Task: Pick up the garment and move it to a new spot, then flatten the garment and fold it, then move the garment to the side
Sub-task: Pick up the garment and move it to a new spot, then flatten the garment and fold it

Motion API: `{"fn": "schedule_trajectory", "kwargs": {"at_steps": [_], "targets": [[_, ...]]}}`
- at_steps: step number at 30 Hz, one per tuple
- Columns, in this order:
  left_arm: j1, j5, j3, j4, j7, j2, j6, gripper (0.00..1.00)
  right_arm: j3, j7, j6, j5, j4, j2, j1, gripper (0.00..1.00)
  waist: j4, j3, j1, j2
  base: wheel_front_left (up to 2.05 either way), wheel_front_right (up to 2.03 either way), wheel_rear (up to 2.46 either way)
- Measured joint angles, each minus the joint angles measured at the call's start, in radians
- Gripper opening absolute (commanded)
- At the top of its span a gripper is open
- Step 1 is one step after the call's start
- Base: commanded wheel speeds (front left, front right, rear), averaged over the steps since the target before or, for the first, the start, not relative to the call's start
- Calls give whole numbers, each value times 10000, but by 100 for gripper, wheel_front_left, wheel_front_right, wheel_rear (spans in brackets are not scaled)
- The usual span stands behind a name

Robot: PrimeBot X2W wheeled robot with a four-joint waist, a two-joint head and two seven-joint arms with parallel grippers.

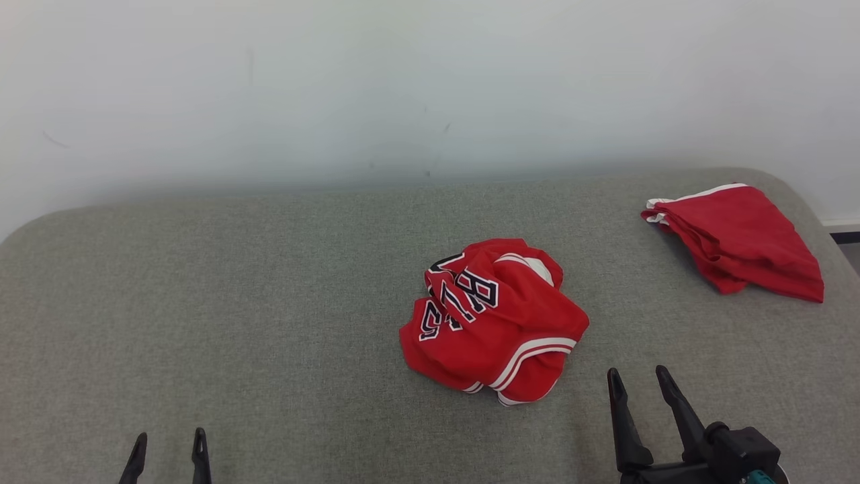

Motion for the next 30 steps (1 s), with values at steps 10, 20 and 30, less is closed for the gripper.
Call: {"fn": "schedule_trajectory", "kwargs": {"at_steps": [10, 20, 30], "targets": [[-31, 102, 35, 6, 0, -29, -17, 100, 0, 0, 2, 0, 12, 0, 2, 100, -27, 8, 0, 0, 0, 0, 0], [-61, 125, 81, 8, 0, -58, -81, 100, -4, 0, 2, 4, 25, 0, 2, 100, 17, 44, -1, 0, 0, 0, 0], [-62, 176, 71, 8, 0, -98, -90, 100, 36, 0, 2, 15, 84, 0, 0, 100, 64, 42, -1, 0, 0, 0, 0]]}}
